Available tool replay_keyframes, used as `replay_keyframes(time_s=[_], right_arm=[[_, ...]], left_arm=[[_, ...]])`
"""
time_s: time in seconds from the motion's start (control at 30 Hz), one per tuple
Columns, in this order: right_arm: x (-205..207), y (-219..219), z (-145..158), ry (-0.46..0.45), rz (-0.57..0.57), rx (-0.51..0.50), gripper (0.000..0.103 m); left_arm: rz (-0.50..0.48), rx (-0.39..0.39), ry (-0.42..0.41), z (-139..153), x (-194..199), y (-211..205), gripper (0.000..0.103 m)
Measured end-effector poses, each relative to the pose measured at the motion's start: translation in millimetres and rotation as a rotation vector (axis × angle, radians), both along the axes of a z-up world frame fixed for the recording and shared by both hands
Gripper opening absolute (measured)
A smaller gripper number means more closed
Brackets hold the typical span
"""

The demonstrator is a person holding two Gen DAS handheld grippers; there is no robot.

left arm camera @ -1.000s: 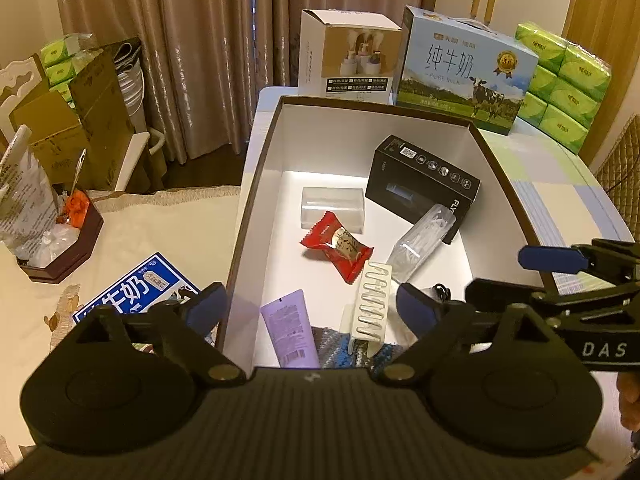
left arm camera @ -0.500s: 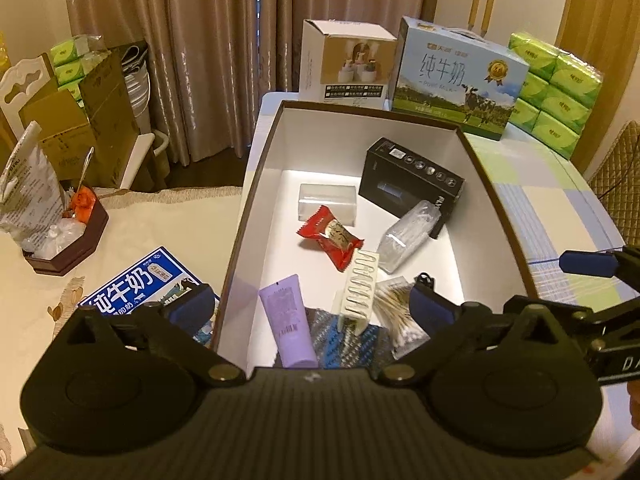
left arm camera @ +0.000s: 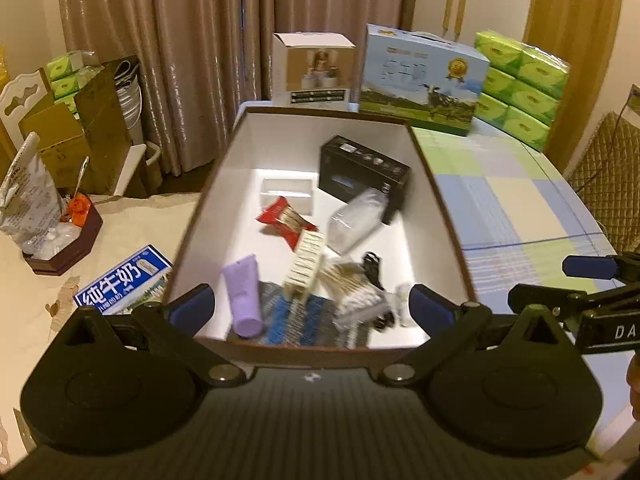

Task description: Organize objects

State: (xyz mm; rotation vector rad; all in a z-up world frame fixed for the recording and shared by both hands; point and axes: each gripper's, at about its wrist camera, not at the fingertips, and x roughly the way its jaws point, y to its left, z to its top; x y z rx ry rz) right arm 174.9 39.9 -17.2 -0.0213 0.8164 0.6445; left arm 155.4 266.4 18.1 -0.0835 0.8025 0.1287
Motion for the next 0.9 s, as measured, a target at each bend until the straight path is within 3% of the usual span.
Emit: replay_keyframes(time_s=[0.27, 0.9], right_arm=[[-15.8, -60.0, 7.1, 0.006, -0.047, 0.001, 0.101], [-58.8, -175.2, 9.5, 0.020, -0.105, -0.036, 0.101]], left_arm=[[-0.030, -0.055, 0.018, -1.0, -18.2, -50.6, 0.102], [-0.079, -0.076, 0.043, -8.3, -62.9, -164.6, 0.102]])
